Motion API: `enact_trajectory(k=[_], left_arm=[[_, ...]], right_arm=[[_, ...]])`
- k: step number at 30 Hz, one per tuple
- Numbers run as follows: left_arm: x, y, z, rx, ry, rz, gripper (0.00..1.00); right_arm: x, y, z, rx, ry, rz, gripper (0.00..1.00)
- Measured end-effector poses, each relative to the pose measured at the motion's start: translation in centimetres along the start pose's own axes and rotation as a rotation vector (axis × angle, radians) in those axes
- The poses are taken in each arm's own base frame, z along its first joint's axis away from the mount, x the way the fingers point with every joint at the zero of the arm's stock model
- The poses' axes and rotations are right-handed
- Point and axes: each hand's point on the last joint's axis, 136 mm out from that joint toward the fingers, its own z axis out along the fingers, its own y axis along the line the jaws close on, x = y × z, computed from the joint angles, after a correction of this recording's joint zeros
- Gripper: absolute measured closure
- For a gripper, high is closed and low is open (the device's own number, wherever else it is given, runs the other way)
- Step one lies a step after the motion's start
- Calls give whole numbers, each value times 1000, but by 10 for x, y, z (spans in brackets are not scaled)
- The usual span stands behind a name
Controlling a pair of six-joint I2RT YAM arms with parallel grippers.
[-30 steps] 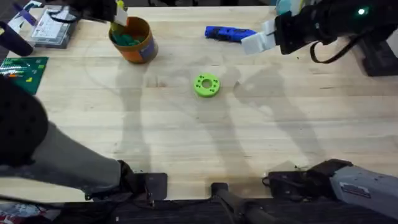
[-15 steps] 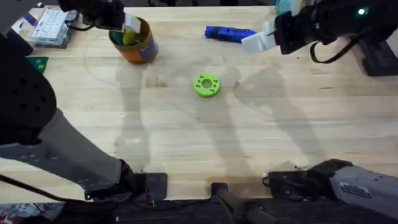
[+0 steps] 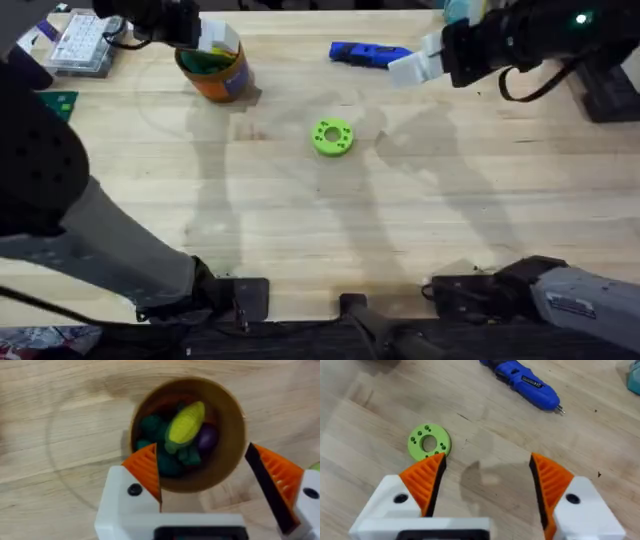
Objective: Pick up the gripper from the table and insert it into the empty holder that is missing its gripper. Then pick up a screw, insert it into the mounting hole, and use the screwdriver to tighten it. Finally, clean up the table by picking up the vegetable and placing it into the bucket.
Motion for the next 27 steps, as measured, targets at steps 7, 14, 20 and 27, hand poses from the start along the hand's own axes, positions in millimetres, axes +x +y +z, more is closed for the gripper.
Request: enact_trajectory(k=[7, 14, 20, 27], left_arm=[[2, -24, -70, 19, -48, 11, 6], [38, -62, -166, 23, -81, 20, 5], [70, -82, -210, 19, -86, 21, 5], [88, -94, -242, -17, -200, 53, 5]], right_arm=[[0, 0, 0, 0, 0, 0, 4], [4, 0, 0, -1, 18, 2, 5], [7, 1, 0, -2, 29, 3, 4], [7, 1, 0, -2, 29, 3, 6]])
